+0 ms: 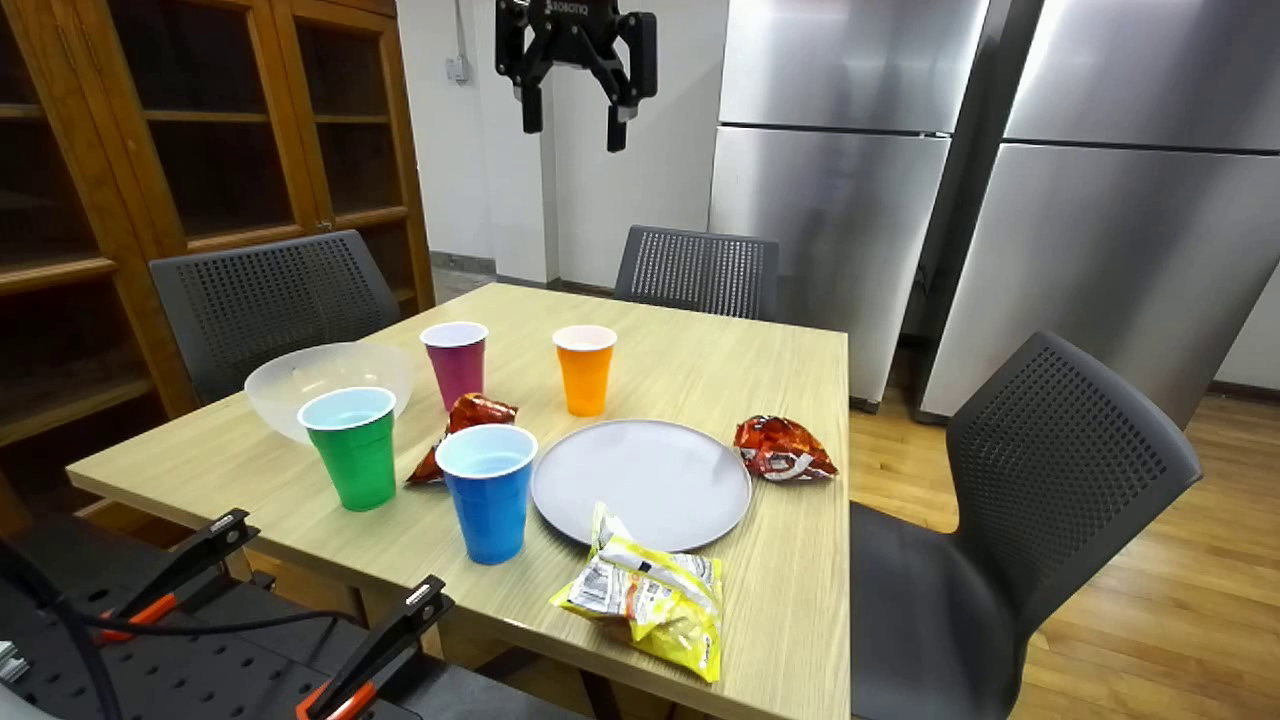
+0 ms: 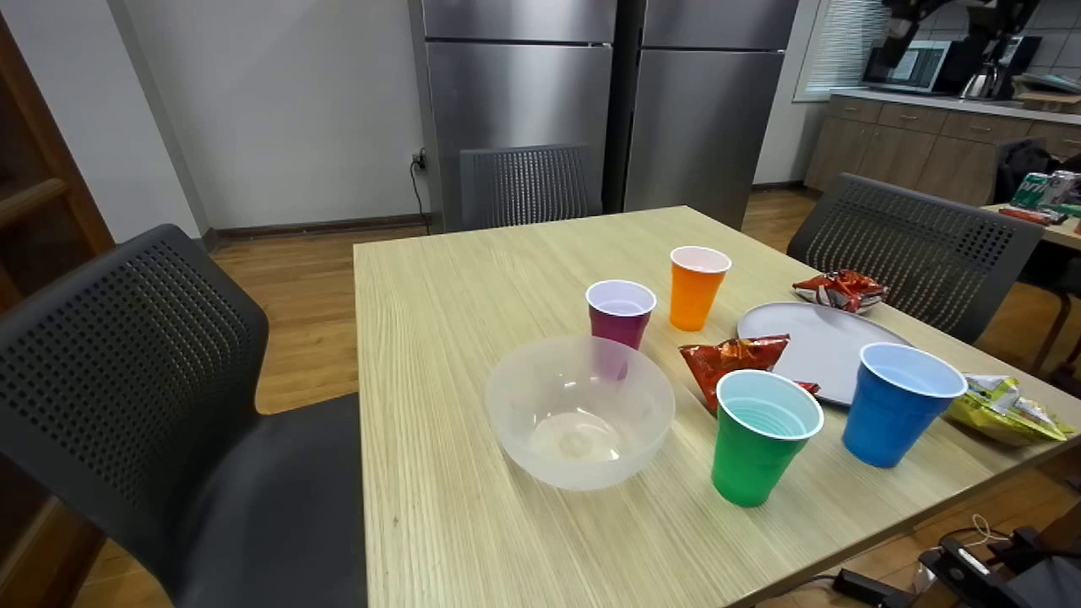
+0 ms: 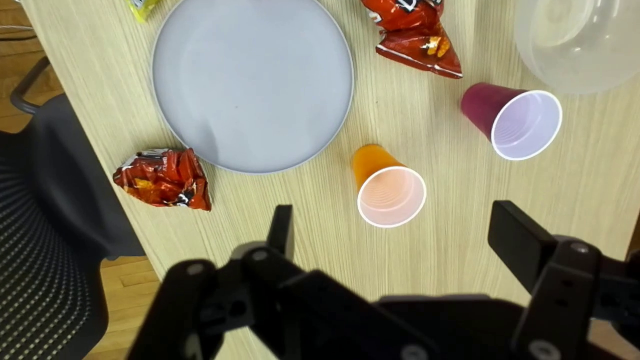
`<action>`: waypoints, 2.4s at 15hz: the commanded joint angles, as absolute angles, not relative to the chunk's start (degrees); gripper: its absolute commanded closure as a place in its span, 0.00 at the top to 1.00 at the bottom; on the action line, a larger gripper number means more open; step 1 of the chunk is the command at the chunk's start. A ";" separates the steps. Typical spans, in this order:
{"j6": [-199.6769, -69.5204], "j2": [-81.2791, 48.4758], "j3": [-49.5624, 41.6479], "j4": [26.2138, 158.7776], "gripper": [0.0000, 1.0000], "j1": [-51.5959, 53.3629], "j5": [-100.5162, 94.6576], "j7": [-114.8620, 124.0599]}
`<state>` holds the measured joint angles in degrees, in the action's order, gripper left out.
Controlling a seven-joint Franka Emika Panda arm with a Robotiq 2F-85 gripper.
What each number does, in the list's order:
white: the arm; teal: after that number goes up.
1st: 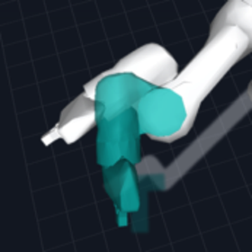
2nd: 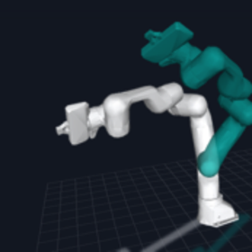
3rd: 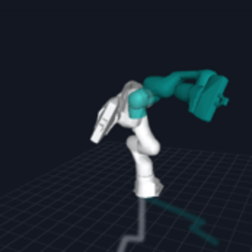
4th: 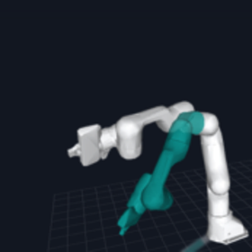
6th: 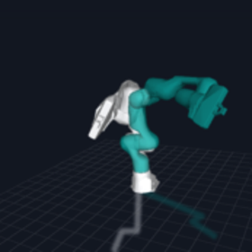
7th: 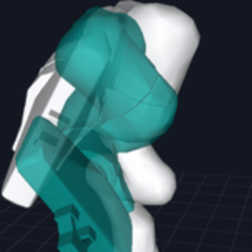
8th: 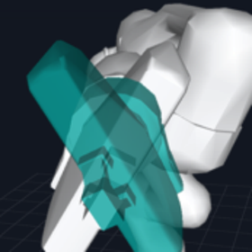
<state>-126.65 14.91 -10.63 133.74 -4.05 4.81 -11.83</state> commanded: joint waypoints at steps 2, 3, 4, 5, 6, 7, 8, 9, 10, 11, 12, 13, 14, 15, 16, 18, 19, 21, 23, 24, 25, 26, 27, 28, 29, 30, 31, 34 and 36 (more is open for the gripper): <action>-132.85 7.25 -9.93 130.37 1.00 -3.64 8.18 -12.00; -133.71 5.57 -9.82 129.60 1.00 -3.56 8.87 -11.97; -134.67 3.68 -9.58 128.69 1.00 -3.53 9.35 -11.81; -134.95 1.98 -9.33 127.66 1.00 -3.57 9.69 -11.87; -135.58 -0.09 -8.91 126.46 1.00 -3.60 9.72 -11.47; -135.72 -1.97 -8.55 125.26 1.00 -3.66 9.69 -11.12; -135.82 -3.70 -8.16 124.16 1.00 -3.76 9.49 -10.67; -135.83 -5.40 -7.76 123.02 1.00 -3.84 9.15 -10.22; -135.55 -7.08 -7.39 121.79 1.00 -3.91 8.94 -10.06; -135.71 -8.73 -7.04 120.67 1.00 -3.93 8.44 -9.50; -135.48 -10.15 -6.77 119.59 1.00 -3.97 8.07 -9.07; -135.35 -11.75 -6.50 118.41 1.00 -3.96 7.76 -8.53; -135.56 -13.23 -6.31 117.36 1.00 -3.94 7.27 -7.91; -135.59 -14.75 -6.15 116.31 1.00 -3.99 7.04 -7.41; -136.06 -16.11 -6.07 115.44 1.00 -3.96 6.55 -6.83; -135.82 -18.93 -6.10 113.49 1.00 -3.91 5.49 -5.69; -135.67 -20.35 -6.19 112.53 1.00 -3.83 4.84 -4.96; -135.55 -22.83 -6.31 110.78 1.00 -3.66 3.51 -3.59; -135.20 -25.38 -6.51 109.05 1.00 -3.39 2.03 -2.06; -135.12 -26.37 -6.59 108.39 1.00 -3.26 1.33 -1.32; -134.91 -27.33 -6.59 107.81 1.00 -3.15 0.77 -0.84; -134.85 -28.28 -6.66 107.22 1.00 -2.99 0.14 -0.24; -134.43 -29.16 -6.59 106.62 1.00 -2.92 -0.23 0.12; -134.34 -29.89 -6.59 106.14 1.00 -2.81 -0.56 0.47; -134.11 -30.61 -6.51 105.67 1.00 -2.73 -0.73 0.64; -134.00 -31.19 -6.45 105.28 1.00 -2.65 -0.93 0.78; -133.92 -31.83 -6.44 104.89 1.00 -2.51 -1.26 1.04; -133.49 -33.51 -6.26 103.49 1.00 -2.36 -1.61 1.32; -133.36 -34.59 -6.29 102.52 1.00 -2.10 -1.76 1.47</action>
